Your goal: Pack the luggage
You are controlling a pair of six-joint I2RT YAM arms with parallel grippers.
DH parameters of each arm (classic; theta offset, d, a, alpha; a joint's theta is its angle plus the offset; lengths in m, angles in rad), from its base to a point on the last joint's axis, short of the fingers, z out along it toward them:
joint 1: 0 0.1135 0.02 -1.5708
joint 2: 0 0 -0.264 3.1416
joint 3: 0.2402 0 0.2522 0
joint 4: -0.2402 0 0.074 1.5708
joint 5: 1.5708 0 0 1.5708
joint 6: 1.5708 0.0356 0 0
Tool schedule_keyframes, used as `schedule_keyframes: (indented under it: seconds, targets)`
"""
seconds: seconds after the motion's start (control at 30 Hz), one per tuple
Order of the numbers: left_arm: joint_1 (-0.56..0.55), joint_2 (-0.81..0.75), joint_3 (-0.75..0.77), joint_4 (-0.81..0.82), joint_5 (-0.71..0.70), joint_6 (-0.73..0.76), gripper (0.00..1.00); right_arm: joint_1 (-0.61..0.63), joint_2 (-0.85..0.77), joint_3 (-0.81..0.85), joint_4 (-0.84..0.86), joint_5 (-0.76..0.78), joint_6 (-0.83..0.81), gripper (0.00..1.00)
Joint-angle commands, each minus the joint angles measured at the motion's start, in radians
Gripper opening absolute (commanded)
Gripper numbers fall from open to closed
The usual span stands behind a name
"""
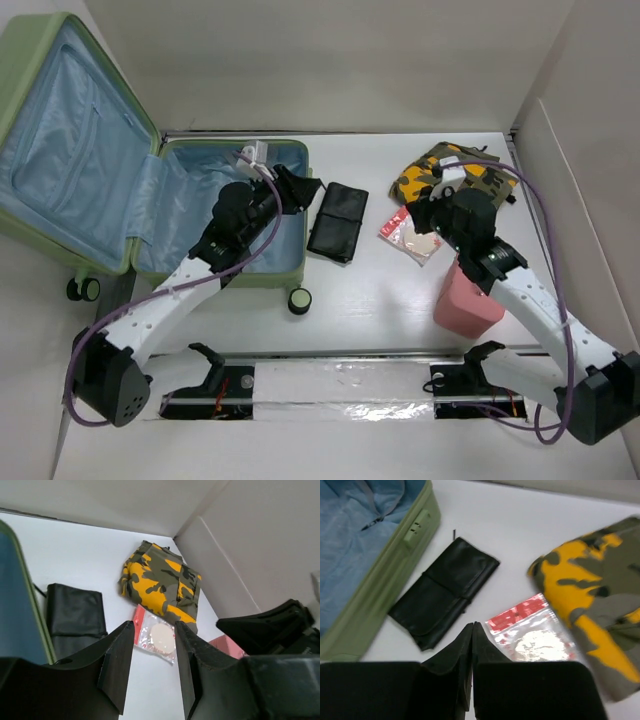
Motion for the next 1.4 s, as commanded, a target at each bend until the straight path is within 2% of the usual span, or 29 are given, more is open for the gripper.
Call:
schedule_keyframes:
  seconds: [0.0, 0.07, 0.13, 0.17, 0.2, 0.23, 0.33, 0.37, 0.47, 0.5, 0.6, 0.67, 0.87, 0.93, 1.03, 1.07, 1.13, 1.23, 1.37]
  targets:
    - [0.004, -0.169, -0.001, -0.033, -0.032, 0.011, 0.35, 0.016, 0.077, 0.005, 0.076, -0.096, 0.026, 0.00]
    - [-0.011, -0.233, -0.021, -0.057, -0.060, 0.012, 0.33, 0.030, 0.140, 0.015, 0.107, -0.090, 0.037, 0.00]
    - [-0.020, -0.327, -0.023, -0.108, -0.100, 0.012, 0.26, 0.043, 0.178, 0.015, 0.138, -0.056, 0.060, 0.00]
    - [-0.020, -0.353, -0.011, -0.137, -0.115, 0.018, 0.20, 0.044, 0.221, 0.014, 0.167, -0.050, 0.087, 0.00]
    - [-0.020, -0.399, 0.001, -0.204, -0.118, 0.024, 0.00, 0.044, 0.244, 0.017, 0.176, -0.051, 0.097, 0.00]
    - [-0.020, -0.416, 0.014, -0.243, -0.124, 0.033, 0.00, 0.044, 0.267, 0.020, 0.187, -0.053, 0.109, 0.00]
    - [-0.020, -0.455, 0.075, -0.390, -0.150, 0.089, 0.00, 0.044, 0.353, 0.034, 0.201, -0.045, 0.138, 0.39]
    - [-0.020, -0.456, 0.104, -0.436, -0.153, 0.106, 0.00, 0.044, 0.375, 0.028, 0.243, -0.048, 0.147, 0.62]
    - [-0.020, -0.455, 0.117, -0.531, -0.164, 0.168, 0.27, 0.057, 0.474, 0.019, 0.340, -0.105, 0.176, 0.76]
    - [-0.020, -0.462, 0.107, -0.542, -0.173, 0.178, 0.43, 0.066, 0.528, 0.029, 0.346, -0.131, 0.187, 0.77]
    - [-0.020, -0.478, 0.061, -0.529, -0.233, 0.205, 0.52, 0.086, 0.606, 0.042, 0.394, -0.157, 0.247, 0.77]
    - [0.011, -0.484, 0.032, -0.519, -0.224, 0.215, 0.53, 0.086, 0.684, 0.045, 0.444, -0.165, 0.299, 0.77]
    - [0.021, -0.498, 0.003, -0.499, -0.189, 0.244, 0.56, 0.096, 0.830, 0.028, 0.567, -0.124, 0.422, 0.74]
    - [0.021, -0.502, -0.003, -0.493, -0.180, 0.247, 0.56, 0.096, 0.869, 0.032, 0.604, -0.143, 0.451, 0.70]
    - [0.021, -0.504, -0.003, -0.496, -0.181, 0.259, 0.56, 0.096, 0.909, -0.007, 0.734, -0.128, 0.514, 0.35]
    - [0.021, -0.507, -0.005, -0.498, -0.183, 0.258, 0.57, 0.096, 0.904, -0.032, 0.824, -0.116, 0.543, 0.14]
    - [0.021, -0.516, -0.009, -0.496, -0.187, 0.258, 0.57, 0.083, 0.846, -0.102, 0.874, -0.085, 0.554, 0.00]
    - [0.021, -0.524, -0.011, -0.492, -0.196, 0.259, 0.57, 0.083, 0.662, -0.144, 0.821, 0.017, 0.487, 0.00]
    - [0.021, -0.542, -0.009, -0.493, -0.213, 0.256, 0.58, 0.105, 0.426, -0.092, 0.622, 0.103, 0.309, 0.00]
